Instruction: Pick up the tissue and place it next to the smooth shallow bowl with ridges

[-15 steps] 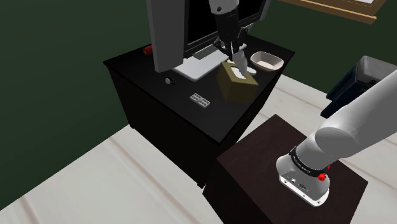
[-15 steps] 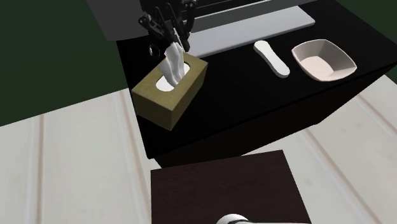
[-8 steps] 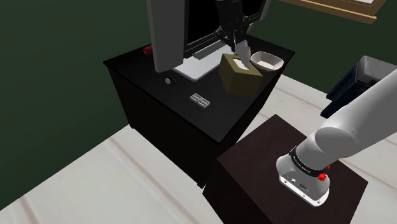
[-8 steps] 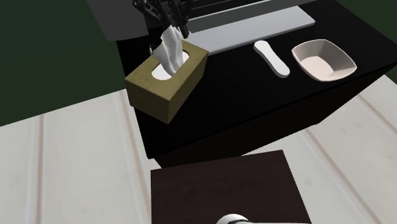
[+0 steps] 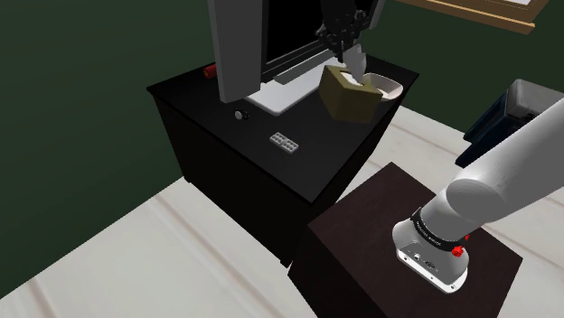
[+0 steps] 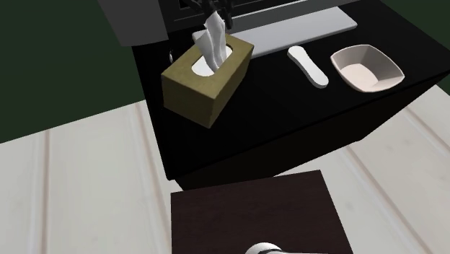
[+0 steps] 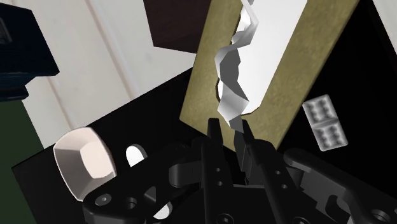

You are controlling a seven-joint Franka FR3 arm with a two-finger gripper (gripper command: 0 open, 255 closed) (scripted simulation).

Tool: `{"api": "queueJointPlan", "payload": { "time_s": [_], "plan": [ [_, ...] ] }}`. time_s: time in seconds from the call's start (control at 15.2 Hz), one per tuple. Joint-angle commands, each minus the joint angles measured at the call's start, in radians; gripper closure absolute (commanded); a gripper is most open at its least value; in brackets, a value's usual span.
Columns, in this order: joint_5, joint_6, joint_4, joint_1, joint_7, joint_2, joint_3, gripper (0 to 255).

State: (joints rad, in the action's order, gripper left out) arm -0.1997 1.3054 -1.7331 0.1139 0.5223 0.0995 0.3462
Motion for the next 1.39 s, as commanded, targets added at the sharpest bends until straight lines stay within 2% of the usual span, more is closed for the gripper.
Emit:
{"api": "queueJointPlan", "payload": {
  "time_s": [0.0, 0.59, 1.06, 1.32],
  "plan": [
    [-0.015, 0.008, -0.012, 0.024, -0.056, 0.017, -0.029, 255],
    [-0.094, 0.075, 0.001, 0.121, -0.263, -0.008, -0.148, 255],
    [-0.149, 0.124, 0.088, 0.2, -0.423, -0.091, -0.236, 255],
    [-0.147, 0.176, 0.025, 0.202, -0.407, -0.084, -0.237, 255]
  ]
}}
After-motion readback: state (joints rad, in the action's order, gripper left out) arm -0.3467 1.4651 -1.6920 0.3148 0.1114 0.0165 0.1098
